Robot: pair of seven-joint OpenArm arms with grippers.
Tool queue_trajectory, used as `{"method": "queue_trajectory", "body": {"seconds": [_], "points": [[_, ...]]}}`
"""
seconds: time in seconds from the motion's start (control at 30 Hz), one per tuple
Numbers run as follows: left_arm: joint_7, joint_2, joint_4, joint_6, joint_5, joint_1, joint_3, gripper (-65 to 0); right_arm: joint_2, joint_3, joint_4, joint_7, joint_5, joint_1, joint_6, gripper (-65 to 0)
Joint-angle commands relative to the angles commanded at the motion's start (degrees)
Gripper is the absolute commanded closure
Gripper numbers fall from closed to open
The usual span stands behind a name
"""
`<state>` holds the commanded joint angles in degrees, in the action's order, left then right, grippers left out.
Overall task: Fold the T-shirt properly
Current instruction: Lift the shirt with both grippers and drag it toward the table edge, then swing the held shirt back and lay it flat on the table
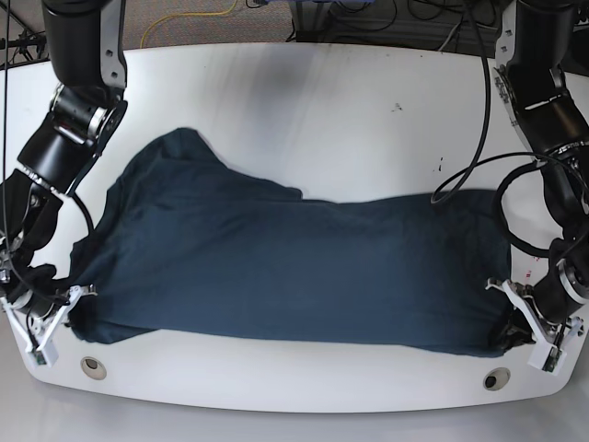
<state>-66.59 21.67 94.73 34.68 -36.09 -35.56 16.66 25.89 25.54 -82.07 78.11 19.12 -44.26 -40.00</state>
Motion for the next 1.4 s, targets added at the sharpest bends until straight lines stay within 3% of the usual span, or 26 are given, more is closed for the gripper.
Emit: {"method": "queue_trajectory", "body": {"seconds": [0.17, 0.47, 0.77, 0.87, 1.13, 1.2, 1.33, 1.4], "points": [[-0.88, 0.44, -0.09, 0.0, 0.0, -8.62, 0.18, 0.0, 3.87, -8.79, 0.0, 0.35, 0.0, -10.37, 0.0, 0.0], [-0.88, 1.58, -0.35, 0.0, 0.09, -21.27, 0.18, 0.0, 7.03, -18.37, 0.09, 1.89, 0.0, -27.78, 0.0, 0.0], [-0.88, 1.58, -2.2, 0.26, -0.18, -22.33, -0.18, 0.0, 7.56, -21.45, -0.44, 1.89, 0.7, -31.56, 0.0, 0.0], [-0.88, 1.58, -2.11, 0.26, -0.18, -19.25, -0.09, 0.0, 9.32, -18.73, -0.53, 1.89, 2.46, -27.69, 0.0, 0.0], [-0.53, 1.49, 1.93, 0.44, -0.26, -6.15, 0.18, 0.0, 11.16, -5.19, -7.47, 1.89, 8.97, -6.86, 0.0, 0.0], [-0.53, 1.49, 2.2, 0.88, -0.26, -2.99, 0.18, 0.0, 10.29, -1.85, -8.97, 1.89, 9.85, -1.05, 0.0, 0.0], [-0.53, 1.41, 3.96, 4.66, -0.26, 5.1, 0.18, 0.0, 6.77, 4.31, -13.8, 1.89, 10.9, 11.52, 0.0, 0.0], [-0.53, 1.41, 5.8, 5.32, -0.09, 9.23, 0.35, 0.0, 5.19, 7.3, -16.88, 1.89, 10.9, 17.76, 0.0, 0.0]]}}
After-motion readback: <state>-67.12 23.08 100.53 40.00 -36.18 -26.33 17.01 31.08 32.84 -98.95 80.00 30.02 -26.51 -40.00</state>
